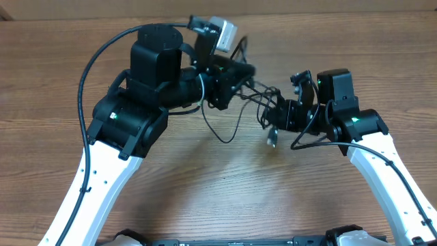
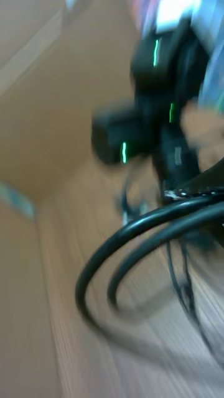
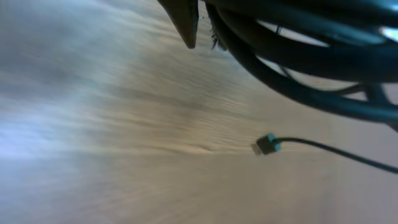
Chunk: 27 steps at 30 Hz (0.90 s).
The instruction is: Untangle cables
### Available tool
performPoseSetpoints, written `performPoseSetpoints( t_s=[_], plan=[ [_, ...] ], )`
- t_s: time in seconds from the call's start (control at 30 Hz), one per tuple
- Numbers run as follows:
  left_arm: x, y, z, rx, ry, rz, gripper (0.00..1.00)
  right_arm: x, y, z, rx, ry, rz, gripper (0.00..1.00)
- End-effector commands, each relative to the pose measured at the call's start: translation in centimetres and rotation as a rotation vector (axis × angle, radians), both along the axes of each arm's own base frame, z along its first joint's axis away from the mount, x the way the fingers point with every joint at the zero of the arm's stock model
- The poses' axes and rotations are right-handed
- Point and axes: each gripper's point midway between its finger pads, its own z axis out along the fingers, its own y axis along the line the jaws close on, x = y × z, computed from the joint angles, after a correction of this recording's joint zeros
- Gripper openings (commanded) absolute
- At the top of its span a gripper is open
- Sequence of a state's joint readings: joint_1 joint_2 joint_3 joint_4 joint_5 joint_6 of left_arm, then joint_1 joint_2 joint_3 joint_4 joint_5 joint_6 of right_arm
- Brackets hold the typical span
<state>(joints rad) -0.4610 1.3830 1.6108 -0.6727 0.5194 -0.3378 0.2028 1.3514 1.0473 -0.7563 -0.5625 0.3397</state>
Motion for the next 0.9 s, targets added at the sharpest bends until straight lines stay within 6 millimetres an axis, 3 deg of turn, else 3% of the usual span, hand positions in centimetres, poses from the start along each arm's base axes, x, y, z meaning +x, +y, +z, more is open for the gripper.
performPoseSetpoints(
  t_s=[0.0,0.17,0.43,0.53,0.63,0.67,0.7,0.8,0.87],
  plan=[
    [4.2,6.3,-1.1,0.198,-0.091,0.308,0.04,0.8,-3.4,-1.6,-0.191,0.010,-0.118,0.04],
    [6.6,13.8,-2.7,0.319,-0.049,0.562,0.04,-0.5,-6.7,-3.4,-0.369,0.083,-0.195,0.04],
    [8.0,23.1,-3.1,0.354,0.000,0.798,0.04,-0.9,-7.3,-3.8,-0.400,0.104,-0.212,0.04],
    [8.0,25.2,-3.2,0.352,0.014,0.849,0.04,-1.0,-6.9,-3.7,-0.382,0.107,-0.200,0.04],
    [7.8,25.7,-3.6,0.341,0.041,0.855,0.04,-1.3,-5.7,-3.4,-0.327,0.100,-0.133,0.04],
    [7.6,25.6,-3.8,0.343,0.052,0.849,0.07,-1.3,-5.2,-3.2,-0.305,0.093,-0.109,0.04],
    [7.5,25.5,-4.1,0.348,0.066,0.845,0.18,-1.4,-4.7,-3.1,-0.283,0.085,-0.082,0.04],
    [6.9,24.6,-5.3,0.350,0.119,0.799,0.72,-1.6,-3.1,-2.4,-0.208,0.058,0.000,0.04],
    [6.5,23.5,-6.1,0.334,0.157,0.743,0.78,-1.8,-1.8,-1.6,-0.141,0.032,0.066,0.04]
  ],
)
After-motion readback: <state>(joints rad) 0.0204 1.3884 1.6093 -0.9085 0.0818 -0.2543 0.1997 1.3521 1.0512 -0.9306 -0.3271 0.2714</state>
